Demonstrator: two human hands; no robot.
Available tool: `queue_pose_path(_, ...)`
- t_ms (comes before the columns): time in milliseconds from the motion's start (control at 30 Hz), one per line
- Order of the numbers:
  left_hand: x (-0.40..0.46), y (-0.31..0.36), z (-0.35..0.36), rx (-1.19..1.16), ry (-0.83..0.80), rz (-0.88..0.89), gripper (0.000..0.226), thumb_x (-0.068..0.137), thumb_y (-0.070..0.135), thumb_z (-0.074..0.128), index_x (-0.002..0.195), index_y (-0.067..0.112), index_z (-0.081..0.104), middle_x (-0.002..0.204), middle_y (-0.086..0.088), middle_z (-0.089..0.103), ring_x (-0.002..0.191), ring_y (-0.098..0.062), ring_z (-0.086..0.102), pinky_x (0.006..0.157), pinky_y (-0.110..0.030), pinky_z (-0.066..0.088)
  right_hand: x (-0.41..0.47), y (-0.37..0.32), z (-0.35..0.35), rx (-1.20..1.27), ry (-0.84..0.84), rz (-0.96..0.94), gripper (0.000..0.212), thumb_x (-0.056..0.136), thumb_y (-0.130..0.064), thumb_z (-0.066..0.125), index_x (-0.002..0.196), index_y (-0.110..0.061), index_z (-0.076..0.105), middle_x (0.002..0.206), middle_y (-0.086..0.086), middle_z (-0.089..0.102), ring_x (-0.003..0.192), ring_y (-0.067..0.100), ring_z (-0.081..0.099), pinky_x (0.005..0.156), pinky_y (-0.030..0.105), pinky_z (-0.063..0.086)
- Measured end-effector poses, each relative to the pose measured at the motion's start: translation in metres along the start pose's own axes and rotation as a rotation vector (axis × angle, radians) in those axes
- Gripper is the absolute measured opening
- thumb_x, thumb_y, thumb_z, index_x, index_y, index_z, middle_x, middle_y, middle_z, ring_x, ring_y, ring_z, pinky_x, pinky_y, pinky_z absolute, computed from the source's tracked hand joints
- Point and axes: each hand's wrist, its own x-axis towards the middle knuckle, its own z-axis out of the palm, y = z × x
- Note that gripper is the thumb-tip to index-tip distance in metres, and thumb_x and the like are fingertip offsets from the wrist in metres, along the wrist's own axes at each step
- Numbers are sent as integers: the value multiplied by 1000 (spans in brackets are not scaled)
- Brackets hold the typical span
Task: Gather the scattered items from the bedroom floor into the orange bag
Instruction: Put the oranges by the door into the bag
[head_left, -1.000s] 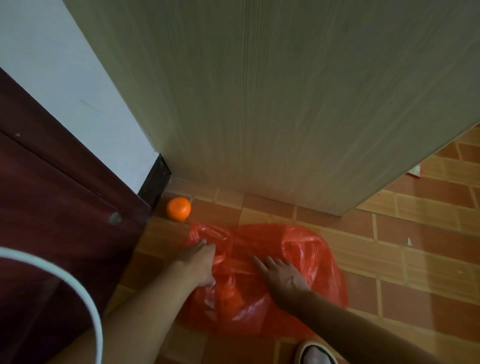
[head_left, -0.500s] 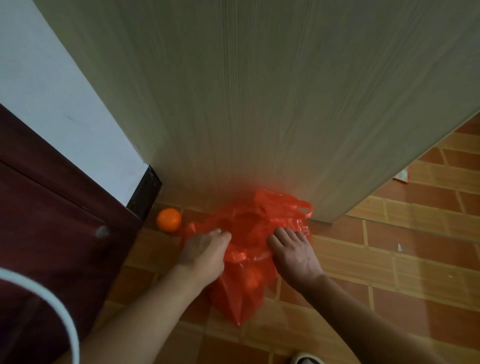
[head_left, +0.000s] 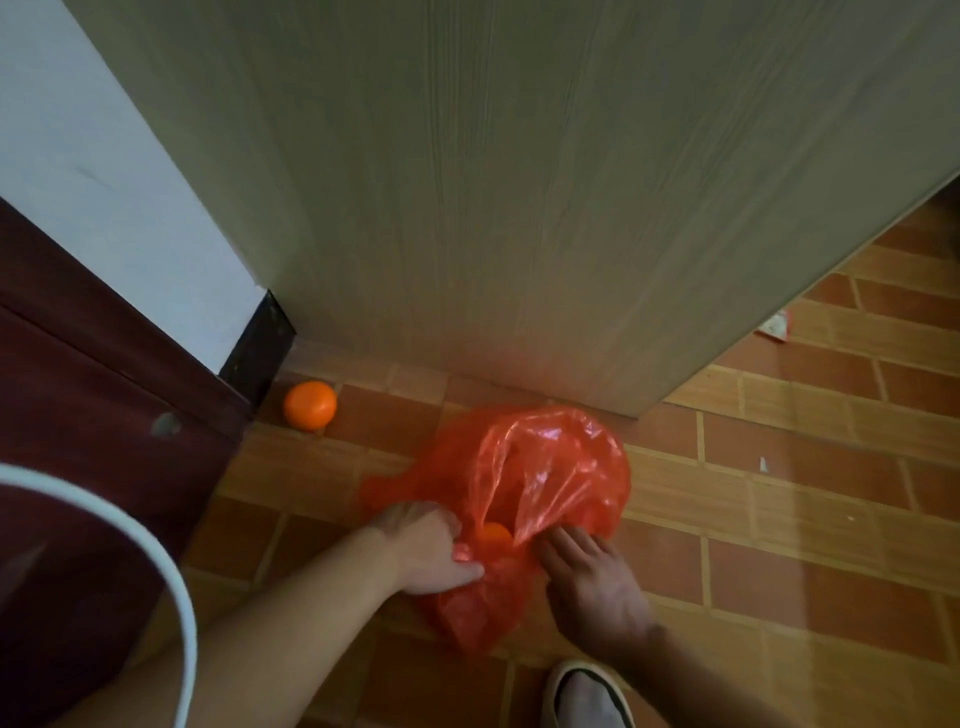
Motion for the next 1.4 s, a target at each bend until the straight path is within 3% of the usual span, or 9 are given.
queue_pose_path(100, 1, 2, -4, 1, 1, 12, 65, 83, 75, 54, 120, 22, 67, 127, -3, 63, 118, -27, 61, 97, -36, 48, 14, -27, -52, 22, 308, -226, 14, 87, -11, 61, 96, -12, 71, 106, 6, 66, 82, 28, 58, 67, 35, 45)
queue_pose_path(233, 0, -3, 0, 25, 47, 75, 34, 89, 42, 61, 113, 17, 61, 122, -6, 60, 118, -27, 59, 97, -38, 48, 56, -52, -117, 129, 457, -387, 20, 96, -20, 60, 103, -6, 72, 112, 12, 65, 87, 27, 57, 73, 38, 42)
queue_pose_path(400, -1, -5, -1, 150, 7, -3, 35, 96, 30, 57, 128, 17, 60, 136, -8, 54, 126, -30, 55, 103, -39, 45, 135, -12, -105, -59, 25, 3, 75, 96, -66, 47, 159, -30, 27, 167, 3, 22, 155, 31, 16, 123, 56, 17)
queue_pose_path(567, -6, -26, 2, 169, 38, -68, 27, 93, 17, 56, 116, 19, 68, 126, -8, 64, 115, -30, 64, 97, -40, 53, 121, 14, -29, -114, -426, 71, 100, 88, -80, 49, 164, -33, 4, 173, 3, -3, 158, 34, -2, 124, 63, 2)
queue_pose_path(733, -14, -35, -16, 289, 106, -112, 34, 95, 8, 46, 120, 17, 69, 126, -9, 67, 117, -31, 65, 93, -40, 51, 97, 25, -5, -109, -409, 102, 108, 82, -85, 48, 165, -33, 1, 173, 4, -7, 159, 30, -4, 123, 52, -8)
queue_pose_path(967, -22, -65, -46, 206, 348, -257, 26, 98, 15, 52, 118, 24, 66, 125, -2, 58, 119, -25, 57, 92, -36, 48, 75, 43, 1, -177, -389, 172, 86, 97, -72, 28, 164, -24, 4, 172, 8, 2, 158, 30, 7, 128, 53, 5)
queue_pose_path(1133, -27, -64, -27, 109, 146, -155, 30, 82, 44, 72, 107, 29, 64, 130, 2, 50, 134, -23, 40, 105, -37, 39, 57, 23, -2, -87, -392, 155, 82, 97, -70, 27, 164, -31, -1, 171, 4, -13, 159, 30, 2, 126, 52, 13)
queue_pose_path(1267, -29, -53, -25, 46, 24, -181, 59, 81, 79, 54, 111, 31, 69, 155, 0, 38, 153, -26, 18, 118, -53, 21, 51, -23, -43, -71, -391, 83, 76, 90, -72, 34, 155, -32, 33, 168, 7, 22, 149, 32, 32, 113, 51, 40)
queue_pose_path(1400, -32, -49, -21, 69, 42, -219, 61, 90, 75, 44, 114, 25, 69, 141, -2, 51, 140, -28, 39, 116, -52, 31, 65, -44, -68, -44, -39, -76, 58, 94, -67, 44, 123, -21, 64, 134, 4, 62, 114, 25, 61, 85, 42, 56)
